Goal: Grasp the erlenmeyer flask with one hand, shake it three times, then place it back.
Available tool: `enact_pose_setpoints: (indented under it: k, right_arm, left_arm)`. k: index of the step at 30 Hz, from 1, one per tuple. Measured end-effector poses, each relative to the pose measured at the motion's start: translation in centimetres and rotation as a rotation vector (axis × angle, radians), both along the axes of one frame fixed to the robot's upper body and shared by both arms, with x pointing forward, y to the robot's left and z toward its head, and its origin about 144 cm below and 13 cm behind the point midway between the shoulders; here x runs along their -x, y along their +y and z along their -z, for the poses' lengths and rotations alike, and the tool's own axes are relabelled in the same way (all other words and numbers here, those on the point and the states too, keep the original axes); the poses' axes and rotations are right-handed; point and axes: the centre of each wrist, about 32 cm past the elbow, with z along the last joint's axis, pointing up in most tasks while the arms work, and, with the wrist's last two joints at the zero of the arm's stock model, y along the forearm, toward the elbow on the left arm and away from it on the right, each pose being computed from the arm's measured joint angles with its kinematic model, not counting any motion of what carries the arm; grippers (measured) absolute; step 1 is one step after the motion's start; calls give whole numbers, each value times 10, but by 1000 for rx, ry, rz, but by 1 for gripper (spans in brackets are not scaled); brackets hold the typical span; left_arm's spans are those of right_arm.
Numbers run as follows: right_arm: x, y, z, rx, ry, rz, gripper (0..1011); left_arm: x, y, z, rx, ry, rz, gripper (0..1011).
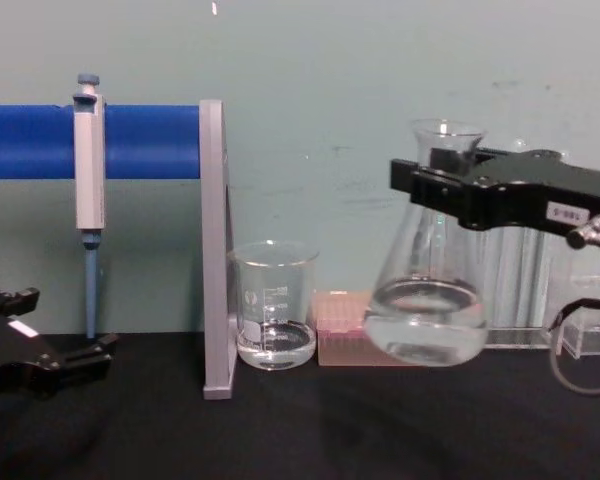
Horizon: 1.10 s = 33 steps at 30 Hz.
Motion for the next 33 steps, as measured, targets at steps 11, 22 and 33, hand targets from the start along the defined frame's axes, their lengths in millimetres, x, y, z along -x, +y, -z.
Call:
enact_pose_setpoints:
  k: [11,22,33]
  right_arm:
    - [0,-13,1,1,-3,92,451]
    - [0,-19,1,1,-4,131,451]
    - [3,-9,1,-1,1,79,451]
  left_arm:
    - [0,0,0,0,0,0,1001]
    - [0,0,0,0,0,0,1001]
    - [0,0,0,0,0,0,1001]
